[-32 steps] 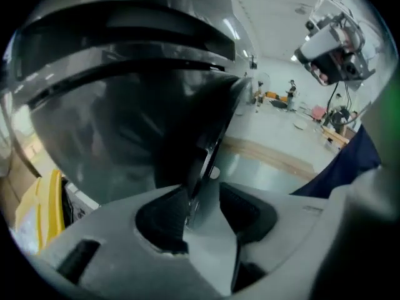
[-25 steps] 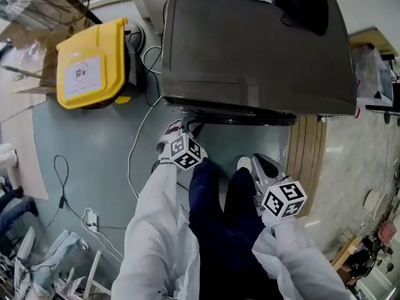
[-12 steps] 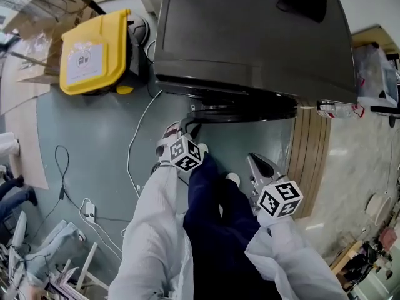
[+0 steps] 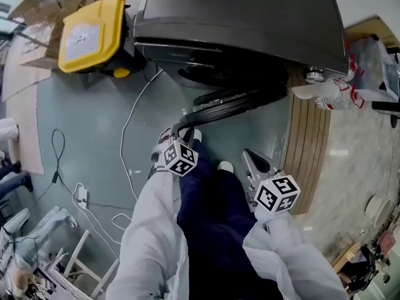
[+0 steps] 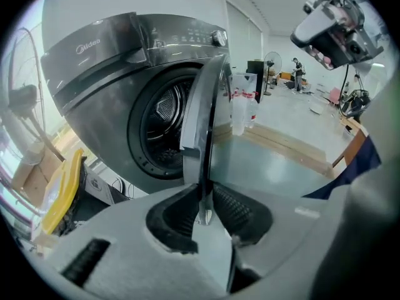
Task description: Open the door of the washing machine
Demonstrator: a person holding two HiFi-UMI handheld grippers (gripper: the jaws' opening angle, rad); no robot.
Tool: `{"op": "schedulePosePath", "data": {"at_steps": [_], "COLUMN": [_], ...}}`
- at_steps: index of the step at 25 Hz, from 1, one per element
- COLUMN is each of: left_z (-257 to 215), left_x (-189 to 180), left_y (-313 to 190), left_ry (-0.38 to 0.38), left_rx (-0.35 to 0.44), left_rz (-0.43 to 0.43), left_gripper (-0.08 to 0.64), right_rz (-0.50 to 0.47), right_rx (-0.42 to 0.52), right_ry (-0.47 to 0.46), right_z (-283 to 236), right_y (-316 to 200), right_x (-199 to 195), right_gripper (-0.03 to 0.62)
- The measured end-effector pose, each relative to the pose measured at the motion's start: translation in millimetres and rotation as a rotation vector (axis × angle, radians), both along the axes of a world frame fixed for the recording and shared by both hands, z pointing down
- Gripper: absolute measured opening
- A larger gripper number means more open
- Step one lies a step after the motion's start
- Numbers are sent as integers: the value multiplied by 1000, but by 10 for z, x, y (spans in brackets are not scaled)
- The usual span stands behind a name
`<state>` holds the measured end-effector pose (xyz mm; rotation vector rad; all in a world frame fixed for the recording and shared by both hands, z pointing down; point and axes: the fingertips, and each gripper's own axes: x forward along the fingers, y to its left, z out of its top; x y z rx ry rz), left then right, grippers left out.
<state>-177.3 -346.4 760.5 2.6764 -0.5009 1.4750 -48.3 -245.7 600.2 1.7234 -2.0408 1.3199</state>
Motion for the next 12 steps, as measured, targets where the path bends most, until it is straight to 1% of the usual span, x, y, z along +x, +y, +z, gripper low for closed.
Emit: {"op": "schedulePosePath", "data": {"at_steps": [4, 9, 12], "left_z": [5, 18, 16], "left_x": [34, 43, 81], "left_y": [394, 807, 1052], "left_ry": [13, 27, 45], "left_rx": [-4, -5, -10], "left_rz": [-32, -103, -143], "left_gripper": [75, 74, 72], "right_rz": [-5, -40, -57], "right_rx": [9, 35, 34], "right_ry": [-9, -18, -27], "right_z": [35, 29, 57], "right_y": [322, 693, 938], "right_x": [69, 73, 104], "right_gripper": [9, 10, 11]}}
